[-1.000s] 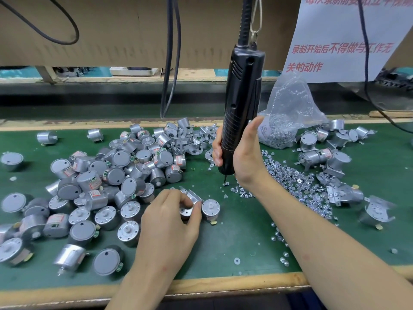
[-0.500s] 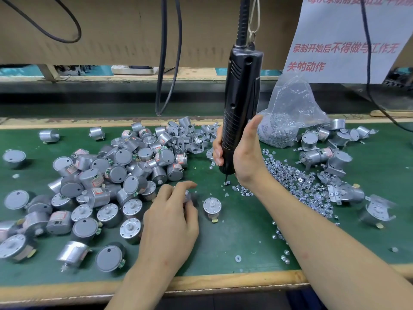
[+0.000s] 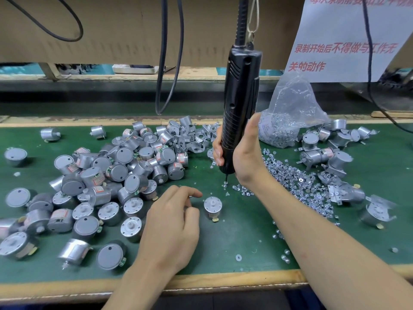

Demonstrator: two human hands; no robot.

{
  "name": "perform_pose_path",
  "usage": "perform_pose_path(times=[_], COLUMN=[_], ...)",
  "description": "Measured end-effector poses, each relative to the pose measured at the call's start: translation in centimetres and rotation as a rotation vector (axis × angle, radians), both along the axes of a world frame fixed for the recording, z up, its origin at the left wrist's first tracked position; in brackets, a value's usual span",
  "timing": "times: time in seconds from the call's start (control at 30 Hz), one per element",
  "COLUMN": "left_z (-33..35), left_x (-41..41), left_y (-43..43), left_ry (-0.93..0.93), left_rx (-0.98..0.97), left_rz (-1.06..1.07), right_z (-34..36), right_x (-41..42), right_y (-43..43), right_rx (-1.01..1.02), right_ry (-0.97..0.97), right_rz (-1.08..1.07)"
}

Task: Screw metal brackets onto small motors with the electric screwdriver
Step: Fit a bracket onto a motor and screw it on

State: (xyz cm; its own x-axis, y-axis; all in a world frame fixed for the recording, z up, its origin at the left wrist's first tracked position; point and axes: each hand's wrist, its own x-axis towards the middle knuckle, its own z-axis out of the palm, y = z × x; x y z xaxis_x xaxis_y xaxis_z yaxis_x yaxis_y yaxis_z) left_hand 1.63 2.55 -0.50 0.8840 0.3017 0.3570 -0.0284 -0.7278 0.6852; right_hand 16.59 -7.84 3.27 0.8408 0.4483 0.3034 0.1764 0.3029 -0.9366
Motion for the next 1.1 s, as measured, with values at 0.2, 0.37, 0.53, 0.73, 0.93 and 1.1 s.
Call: perform_pose_path(times=[0.2,0.37,0.53,0.73,0.93,1.1], left_z=[0.12,0.12,0.22,0.27,0.28,0.45], left_x=[-0.11,0.07,-0.07,-0.1,-0.08,-0.49], left_y=[-0.59,-0.63,-0.78,-0.65,-0.65,-0.03], left_ry=[0.072,0.043,0.057,0.069,0.05,0.127], left_rx=[0.169,0.171,0.202,0.171,0.155,0.135], left_rz=[-0.04,-0.027,-0.045,-0.052,-0.008,-0.05], right_z=[-0.07,-0.05,0.07,0.39,0.44,0.14], right_x=[0.02,-0.04,-0.13,-0.23,-0.48,-0.65], right_y=[0.05,0.16,0.15,-0.46,-0.47,-0.27], right_rx=[-0.011,-0.04,-0.054,0.004,0.001,0.015], right_ry=[-0.011,-0.036,-0.041,-0.025,-0.03,-0.002], right_rz=[-0.001,-0.013,-0.009,0.026,0.026,0.051])
